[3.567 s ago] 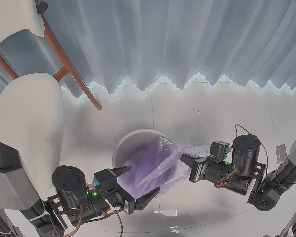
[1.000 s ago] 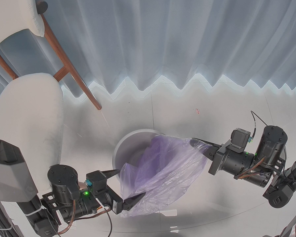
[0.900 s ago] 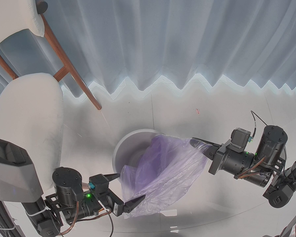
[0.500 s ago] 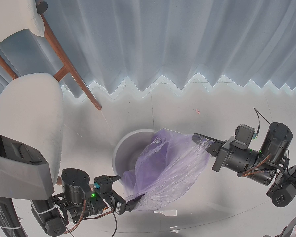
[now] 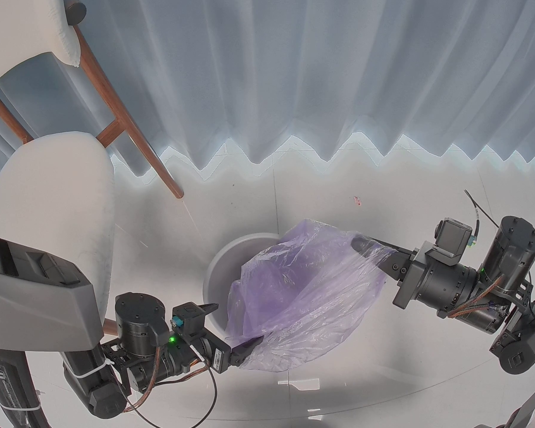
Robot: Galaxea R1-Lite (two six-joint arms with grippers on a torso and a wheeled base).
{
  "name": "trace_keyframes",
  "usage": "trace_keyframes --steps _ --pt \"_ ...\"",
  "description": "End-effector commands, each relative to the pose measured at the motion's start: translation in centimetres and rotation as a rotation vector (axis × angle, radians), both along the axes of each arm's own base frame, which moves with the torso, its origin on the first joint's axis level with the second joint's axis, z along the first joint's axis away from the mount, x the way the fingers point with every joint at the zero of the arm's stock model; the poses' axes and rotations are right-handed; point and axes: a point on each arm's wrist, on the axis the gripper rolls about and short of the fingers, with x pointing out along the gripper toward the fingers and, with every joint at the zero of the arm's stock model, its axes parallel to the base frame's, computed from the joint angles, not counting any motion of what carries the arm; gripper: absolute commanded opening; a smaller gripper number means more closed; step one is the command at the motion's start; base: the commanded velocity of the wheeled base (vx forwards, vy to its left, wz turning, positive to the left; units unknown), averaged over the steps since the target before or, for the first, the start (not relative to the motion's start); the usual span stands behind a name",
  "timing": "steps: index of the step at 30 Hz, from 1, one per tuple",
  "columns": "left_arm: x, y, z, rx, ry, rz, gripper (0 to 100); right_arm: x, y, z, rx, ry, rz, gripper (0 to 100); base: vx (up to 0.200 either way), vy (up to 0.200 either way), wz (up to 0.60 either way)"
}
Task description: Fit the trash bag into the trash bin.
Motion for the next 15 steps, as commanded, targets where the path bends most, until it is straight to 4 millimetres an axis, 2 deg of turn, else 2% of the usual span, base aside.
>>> trace_keyframes --steps 1,9,13,15 --pt "0.4 -0.3 0.3 -0.014 -0.020 -0.003 100 -0.2 0.3 -0.2 -0.003 0.006 0.015 0 0.000 0.000 0.00" --pt "0.9 -0.8 1.0 -0.036 -0.057 -0.010 100 -0.4 0.8 -0.8 -0.016 0.029 0.037 0 0.000 0.000 0.00" --pt "1.9 -0.3 3.0 -0.083 -0.131 0.020 100 -0.6 0.8 -1.0 -0.020 0.032 0.038 0 0.000 0.000 0.00" --pt "2.0 -0.2 3.2 -0.087 -0.142 0.026 100 -0.6 0.8 -0.9 -0.019 0.031 0.038 0 0.000 0.000 0.00"
